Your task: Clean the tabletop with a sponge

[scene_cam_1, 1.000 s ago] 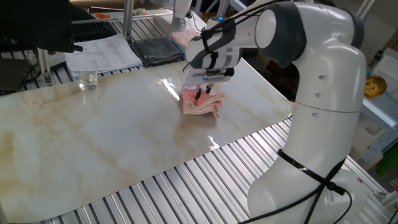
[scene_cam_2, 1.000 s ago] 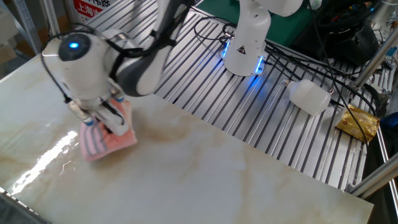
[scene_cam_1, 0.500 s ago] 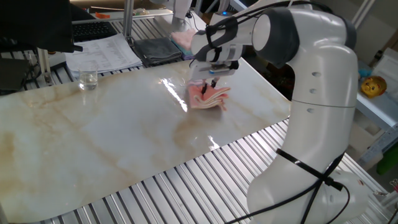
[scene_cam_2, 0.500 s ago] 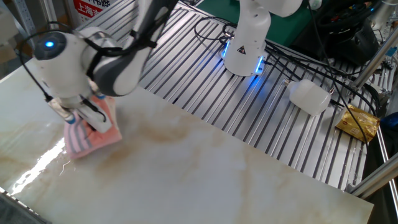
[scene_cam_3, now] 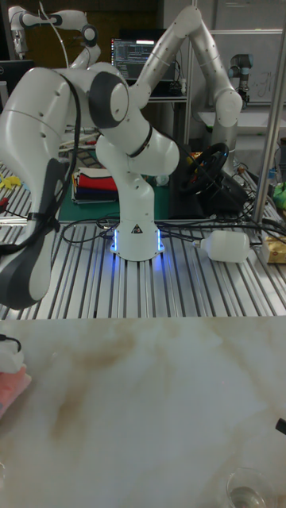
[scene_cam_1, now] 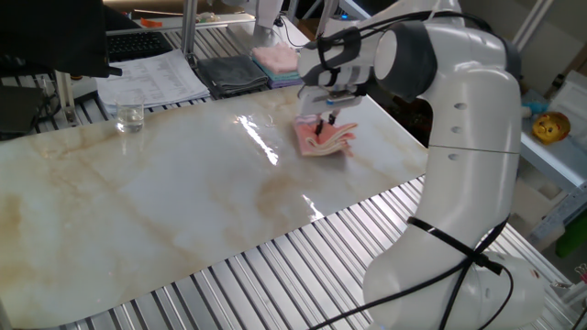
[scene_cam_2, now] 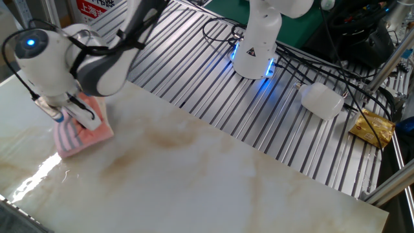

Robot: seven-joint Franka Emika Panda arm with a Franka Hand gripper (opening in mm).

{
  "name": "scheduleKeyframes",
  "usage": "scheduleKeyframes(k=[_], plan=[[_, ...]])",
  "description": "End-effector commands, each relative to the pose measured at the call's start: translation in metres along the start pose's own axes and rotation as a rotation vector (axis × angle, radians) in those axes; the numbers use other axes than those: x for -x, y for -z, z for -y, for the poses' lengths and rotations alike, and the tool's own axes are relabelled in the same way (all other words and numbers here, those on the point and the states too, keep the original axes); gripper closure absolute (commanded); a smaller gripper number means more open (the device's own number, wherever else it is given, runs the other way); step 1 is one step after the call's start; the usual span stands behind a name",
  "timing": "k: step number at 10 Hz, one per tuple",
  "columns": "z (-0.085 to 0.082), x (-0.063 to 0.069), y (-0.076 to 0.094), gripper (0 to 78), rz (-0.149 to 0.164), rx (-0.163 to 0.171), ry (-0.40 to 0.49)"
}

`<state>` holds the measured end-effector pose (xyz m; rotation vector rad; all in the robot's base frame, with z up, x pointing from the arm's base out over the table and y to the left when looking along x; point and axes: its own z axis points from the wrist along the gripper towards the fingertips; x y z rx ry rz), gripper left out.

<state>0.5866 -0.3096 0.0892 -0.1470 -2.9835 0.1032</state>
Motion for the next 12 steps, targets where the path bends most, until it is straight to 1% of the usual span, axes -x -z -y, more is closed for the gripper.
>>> scheduleKeyframes(k=[1,2,3,5,6,7,8,10,12], plan=[[0.010,-0.035,-0.003,76.4,-0.052,-0.049,-0.012],[0.010,-0.035,-0.003,76.4,-0.052,-0.049,-0.012],[0.007,-0.037,-0.004,76.4,-0.071,-0.040,-0.012],[-0.005,-0.047,-0.009,76.4,-0.072,-0.010,-0.042],[-0.013,-0.055,-0.012,76.4,-0.074,-0.005,-0.054],[-0.020,-0.060,-0.012,76.4,-0.088,0.000,-0.066],[-0.025,-0.062,-0.012,76.4,-0.097,0.003,-0.070],[-0.040,-0.066,-0.006,76.4,-0.132,0.004,-0.083],[-0.053,-0.069,-0.001,76.4,-0.146,0.008,-0.102]])
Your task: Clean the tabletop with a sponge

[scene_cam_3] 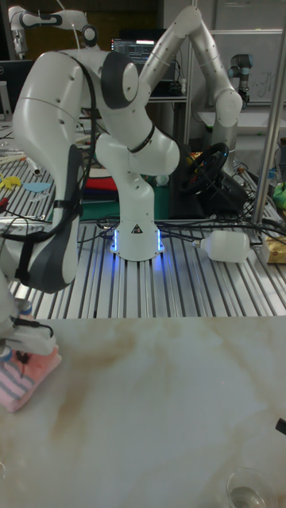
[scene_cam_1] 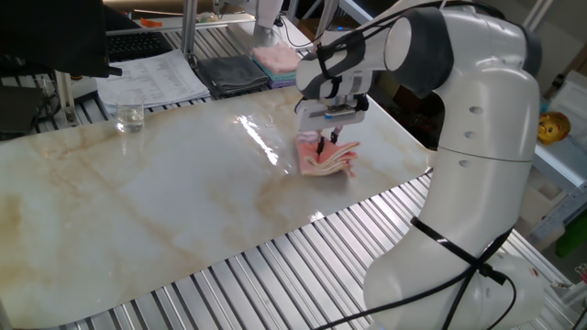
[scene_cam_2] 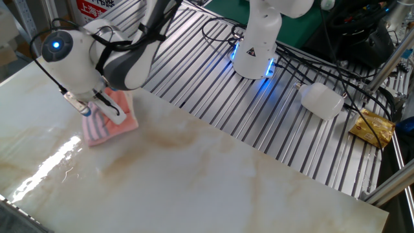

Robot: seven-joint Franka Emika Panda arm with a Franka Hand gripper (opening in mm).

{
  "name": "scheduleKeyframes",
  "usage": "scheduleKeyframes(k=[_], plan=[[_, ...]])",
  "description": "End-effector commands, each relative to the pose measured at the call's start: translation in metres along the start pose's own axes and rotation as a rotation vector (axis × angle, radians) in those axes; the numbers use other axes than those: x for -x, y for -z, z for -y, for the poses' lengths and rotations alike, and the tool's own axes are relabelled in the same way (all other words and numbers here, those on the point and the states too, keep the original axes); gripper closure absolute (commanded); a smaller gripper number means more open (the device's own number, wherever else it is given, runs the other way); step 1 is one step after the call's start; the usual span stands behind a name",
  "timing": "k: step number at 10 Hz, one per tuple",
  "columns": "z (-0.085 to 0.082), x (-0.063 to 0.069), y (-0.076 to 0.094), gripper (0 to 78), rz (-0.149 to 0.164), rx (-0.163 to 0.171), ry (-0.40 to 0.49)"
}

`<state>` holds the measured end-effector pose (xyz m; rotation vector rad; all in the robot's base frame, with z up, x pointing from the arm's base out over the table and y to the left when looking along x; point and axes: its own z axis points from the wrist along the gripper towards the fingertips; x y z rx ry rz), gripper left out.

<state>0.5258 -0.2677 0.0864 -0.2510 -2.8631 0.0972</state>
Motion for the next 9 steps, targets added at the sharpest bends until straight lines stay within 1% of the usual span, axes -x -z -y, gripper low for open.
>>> scheduleKeyframes(k=[1,3,6,7,9], plan=[[-0.028,-0.012,0.010,76.4,-0.040,0.012,-0.050],[-0.047,-0.020,0.011,76.4,-0.044,0.014,-0.079],[-0.069,-0.031,0.010,76.4,-0.050,0.042,-0.114],[-0.078,-0.035,0.010,76.4,-0.056,0.056,-0.134],[-0.096,-0.041,0.008,76.4,-0.073,0.101,-0.165]])
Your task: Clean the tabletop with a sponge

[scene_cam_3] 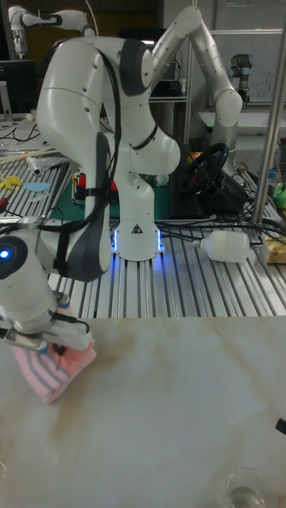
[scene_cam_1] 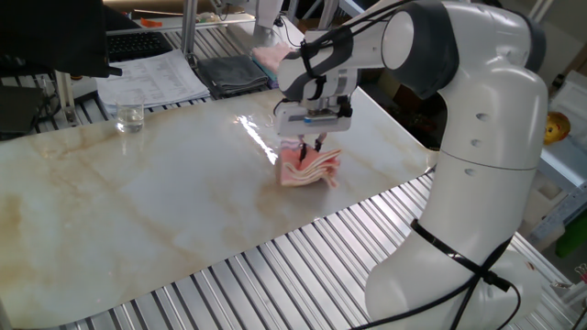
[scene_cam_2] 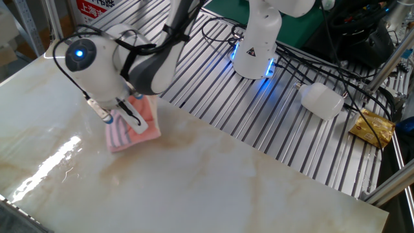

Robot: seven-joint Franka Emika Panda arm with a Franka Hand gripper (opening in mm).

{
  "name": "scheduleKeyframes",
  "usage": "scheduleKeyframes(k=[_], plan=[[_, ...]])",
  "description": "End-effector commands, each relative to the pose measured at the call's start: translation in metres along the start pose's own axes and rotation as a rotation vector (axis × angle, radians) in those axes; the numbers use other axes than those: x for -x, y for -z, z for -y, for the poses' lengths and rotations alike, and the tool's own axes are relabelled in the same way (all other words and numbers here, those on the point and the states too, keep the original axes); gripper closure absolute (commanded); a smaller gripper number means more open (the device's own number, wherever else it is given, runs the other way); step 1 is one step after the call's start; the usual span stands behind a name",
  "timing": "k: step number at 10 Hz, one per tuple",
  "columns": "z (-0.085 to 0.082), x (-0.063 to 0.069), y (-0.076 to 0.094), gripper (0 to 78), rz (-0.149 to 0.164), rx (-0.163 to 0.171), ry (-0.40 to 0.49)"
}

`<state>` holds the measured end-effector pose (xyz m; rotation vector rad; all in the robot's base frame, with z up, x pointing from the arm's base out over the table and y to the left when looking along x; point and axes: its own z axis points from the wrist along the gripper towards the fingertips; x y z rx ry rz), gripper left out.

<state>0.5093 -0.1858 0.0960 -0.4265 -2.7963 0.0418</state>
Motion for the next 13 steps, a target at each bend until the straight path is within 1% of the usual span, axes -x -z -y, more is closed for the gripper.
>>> scheduleKeyframes(k=[1,2,3,4,5,6,7,8,10,13], plan=[[-0.027,-0.014,-0.006,76.4,-0.024,0.067,-0.059],[-0.035,-0.017,-0.010,76.4,-0.026,0.085,-0.069],[-0.037,-0.017,-0.010,76.4,-0.025,0.097,-0.068],[-0.037,-0.018,-0.007,76.4,-0.004,0.156,-0.047],[-0.037,-0.018,-0.007,76.4,-0.002,0.158,-0.046],[-0.035,-0.016,0.005,76.4,0.021,0.167,-0.022],[-0.031,-0.015,0.010,76.4,0.031,0.172,-0.016],[-0.027,-0.013,0.011,76.4,0.032,0.172,-0.009],[-0.008,-0.001,0.010,76.4,0.039,0.176,0.033],[0.016,0.020,0.001,76.4,0.041,0.174,0.077]])
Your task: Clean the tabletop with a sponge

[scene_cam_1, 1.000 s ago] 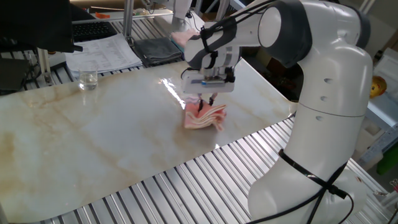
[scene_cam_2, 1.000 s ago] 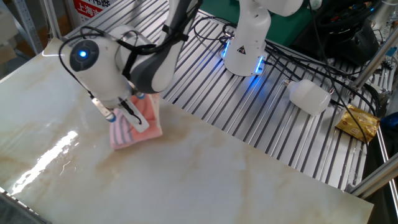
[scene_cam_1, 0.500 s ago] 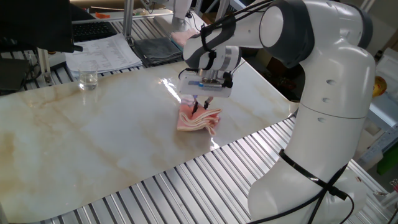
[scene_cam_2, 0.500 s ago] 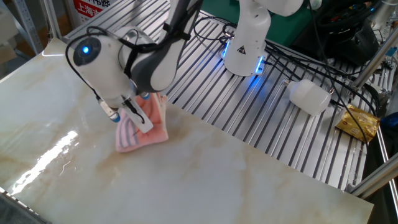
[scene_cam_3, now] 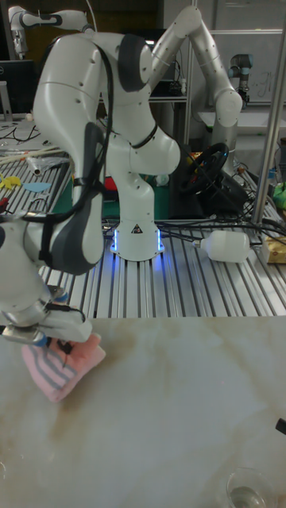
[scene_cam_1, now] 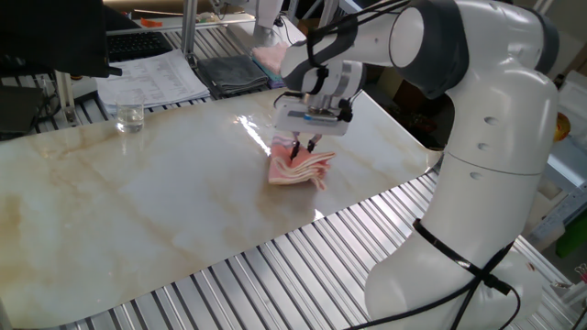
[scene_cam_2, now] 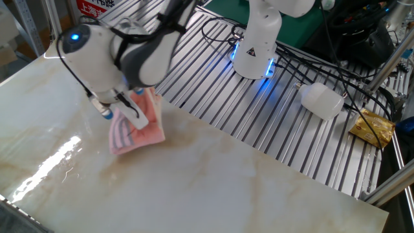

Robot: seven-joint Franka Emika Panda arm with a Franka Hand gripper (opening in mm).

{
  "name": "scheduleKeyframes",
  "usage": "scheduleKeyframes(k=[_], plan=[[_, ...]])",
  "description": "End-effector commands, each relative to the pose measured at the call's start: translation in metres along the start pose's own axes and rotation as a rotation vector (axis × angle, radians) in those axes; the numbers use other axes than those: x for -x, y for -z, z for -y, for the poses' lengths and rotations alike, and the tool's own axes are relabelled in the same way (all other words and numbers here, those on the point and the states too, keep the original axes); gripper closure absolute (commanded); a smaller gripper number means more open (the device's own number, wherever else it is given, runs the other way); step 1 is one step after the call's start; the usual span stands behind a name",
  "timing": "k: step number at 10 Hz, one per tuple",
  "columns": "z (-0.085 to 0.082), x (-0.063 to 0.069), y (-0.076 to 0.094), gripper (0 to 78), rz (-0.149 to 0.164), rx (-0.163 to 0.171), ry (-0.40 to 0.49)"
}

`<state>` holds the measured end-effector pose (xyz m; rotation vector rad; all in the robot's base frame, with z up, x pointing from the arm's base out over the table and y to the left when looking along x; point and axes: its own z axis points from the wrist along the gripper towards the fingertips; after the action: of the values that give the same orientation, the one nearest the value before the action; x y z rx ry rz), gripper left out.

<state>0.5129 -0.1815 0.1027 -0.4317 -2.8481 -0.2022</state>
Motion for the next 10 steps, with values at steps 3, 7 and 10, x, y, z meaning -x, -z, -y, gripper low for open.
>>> scheduleKeyframes(k=[3,7,10], plan=[[0.032,0.035,-0.001,76.4,0.016,-0.010,0.073],[0.027,0.078,0.020,76.4,0.042,-0.039,0.096],[0.023,0.108,0.015,76.4,0.062,-0.040,0.112]])
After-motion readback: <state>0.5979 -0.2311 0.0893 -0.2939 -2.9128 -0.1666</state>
